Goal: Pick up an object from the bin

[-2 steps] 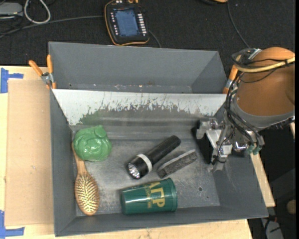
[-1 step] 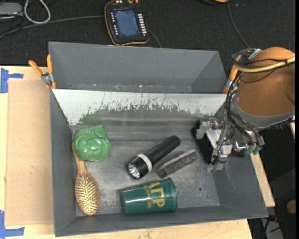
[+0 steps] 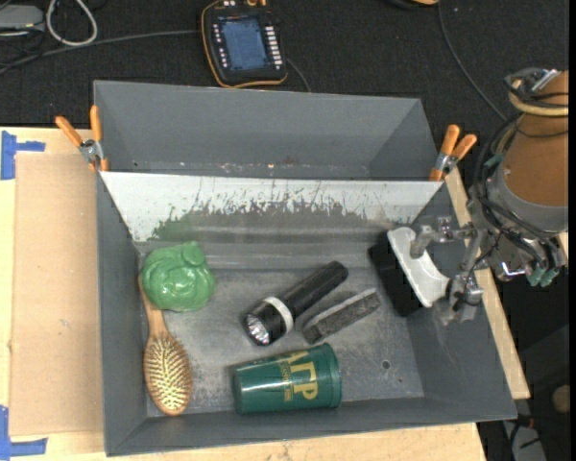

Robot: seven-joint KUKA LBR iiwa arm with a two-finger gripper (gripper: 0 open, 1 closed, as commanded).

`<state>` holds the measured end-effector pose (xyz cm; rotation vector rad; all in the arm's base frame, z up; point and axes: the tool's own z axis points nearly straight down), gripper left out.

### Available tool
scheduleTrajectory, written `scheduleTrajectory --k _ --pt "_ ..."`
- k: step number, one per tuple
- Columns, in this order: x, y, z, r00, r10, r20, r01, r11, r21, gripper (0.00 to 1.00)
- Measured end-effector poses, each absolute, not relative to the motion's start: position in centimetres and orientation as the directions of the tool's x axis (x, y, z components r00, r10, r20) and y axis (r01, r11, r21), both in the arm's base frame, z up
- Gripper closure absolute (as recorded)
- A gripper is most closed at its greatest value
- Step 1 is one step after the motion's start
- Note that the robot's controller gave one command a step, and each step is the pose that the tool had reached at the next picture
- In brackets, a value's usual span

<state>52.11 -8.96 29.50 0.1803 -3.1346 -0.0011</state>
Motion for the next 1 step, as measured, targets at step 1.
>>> scheduleTrajectory --k 1 --pt "50.81 -4.65 21.23 -0.999 -0.030 0.012 -0.030 1.000 0.004 0.00"
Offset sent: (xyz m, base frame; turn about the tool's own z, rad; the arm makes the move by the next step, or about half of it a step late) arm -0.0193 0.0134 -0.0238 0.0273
